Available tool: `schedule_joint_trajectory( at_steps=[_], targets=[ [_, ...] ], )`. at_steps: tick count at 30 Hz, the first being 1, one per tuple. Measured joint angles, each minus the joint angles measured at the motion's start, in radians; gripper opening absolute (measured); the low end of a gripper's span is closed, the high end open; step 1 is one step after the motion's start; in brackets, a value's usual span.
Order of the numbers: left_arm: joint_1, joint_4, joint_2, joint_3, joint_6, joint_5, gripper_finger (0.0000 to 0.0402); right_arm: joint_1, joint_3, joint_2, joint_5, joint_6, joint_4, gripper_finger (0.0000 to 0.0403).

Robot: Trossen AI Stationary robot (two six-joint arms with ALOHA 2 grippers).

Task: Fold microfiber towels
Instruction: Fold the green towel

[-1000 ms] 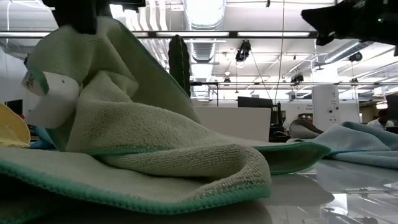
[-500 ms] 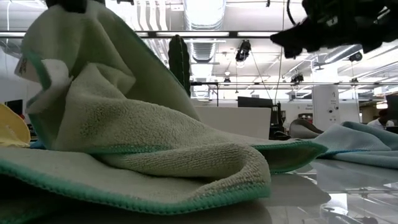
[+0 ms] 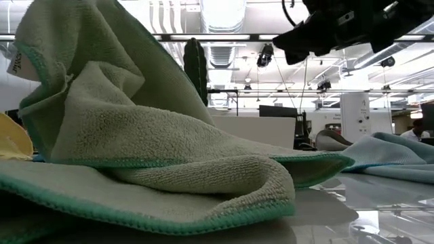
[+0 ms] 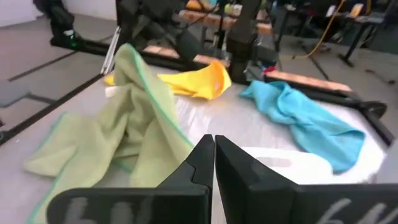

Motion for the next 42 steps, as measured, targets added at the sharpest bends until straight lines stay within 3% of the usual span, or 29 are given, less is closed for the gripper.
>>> schedule_joint_trajectory(
  at_steps=[10, 16, 26, 32, 42],
  targets=[
    [-0.070, 0.000, 0.000, 0.000, -0.052, 0.000, 0.0000, 0.030, 0.126, 0.181, -0.004, 0.046, 0.001, 0.0009],
    [-0.096, 0.001, 0.000, -0.001, -0.070, -0.003, 0.0000, 0.030, 0.219, 0.303, -0.069, 0.048, -0.032, 0.0019],
    [-0.100, 0.000, 0.000, -0.001, -0.070, -0.004, 0.0000, 0.030, 0.419, 0.528, -0.114, 0.065, -0.068, 0.0132],
    [-0.108, 0.003, 0.000, -0.001, -0.070, -0.004, 0.0000, 0.030, 0.604, 0.664, -0.192, -0.048, -0.230, 0.0196],
    [-0.110, 0.000, 0.000, -0.002, -0.069, -0.004, 0.0000, 0.030, 0.875, 0.861, -0.380, -0.198, -0.345, 0.0221]
  ],
)
